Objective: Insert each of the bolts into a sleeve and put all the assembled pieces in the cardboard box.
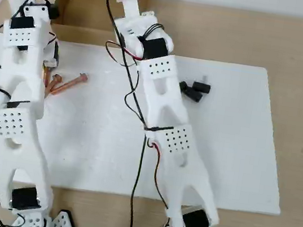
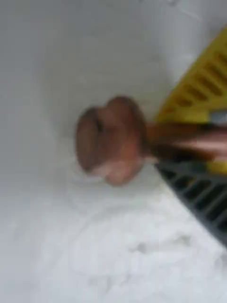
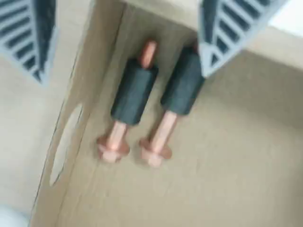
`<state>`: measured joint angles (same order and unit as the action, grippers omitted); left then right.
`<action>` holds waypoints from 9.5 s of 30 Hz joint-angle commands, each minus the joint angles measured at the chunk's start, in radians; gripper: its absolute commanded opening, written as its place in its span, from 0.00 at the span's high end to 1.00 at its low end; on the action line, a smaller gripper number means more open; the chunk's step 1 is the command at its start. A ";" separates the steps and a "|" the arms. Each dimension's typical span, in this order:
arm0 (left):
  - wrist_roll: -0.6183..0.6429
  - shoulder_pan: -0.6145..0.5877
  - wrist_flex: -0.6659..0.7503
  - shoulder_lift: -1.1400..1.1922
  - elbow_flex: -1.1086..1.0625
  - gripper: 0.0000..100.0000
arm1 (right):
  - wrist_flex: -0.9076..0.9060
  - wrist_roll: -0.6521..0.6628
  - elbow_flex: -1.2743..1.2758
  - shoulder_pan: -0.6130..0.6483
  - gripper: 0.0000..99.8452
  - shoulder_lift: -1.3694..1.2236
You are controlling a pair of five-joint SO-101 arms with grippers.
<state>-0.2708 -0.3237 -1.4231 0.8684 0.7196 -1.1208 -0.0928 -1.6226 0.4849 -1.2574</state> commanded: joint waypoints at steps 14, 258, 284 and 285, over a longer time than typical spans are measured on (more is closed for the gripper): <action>-0.003 -0.077 -0.333 -0.159 0.468 0.99 | -0.436 -0.155 -0.044 0.001 0.75 0.414; 0.410 0.646 0.408 -2.422 -1.491 0.99 | 1.181 0.087 3.178 0.380 0.99 2.649; 0.413 0.647 0.439 -2.422 -1.540 0.99 | 1.181 0.087 3.177 0.380 0.99 2.649; 0.413 0.657 0.439 -2.422 -1.540 0.99 | 1.181 0.087 3.177 0.380 0.99 2.649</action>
<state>0.1373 0.3007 -1.0058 -1.5543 -0.8255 0.0330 -0.0084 1.5612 0.8807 1.3648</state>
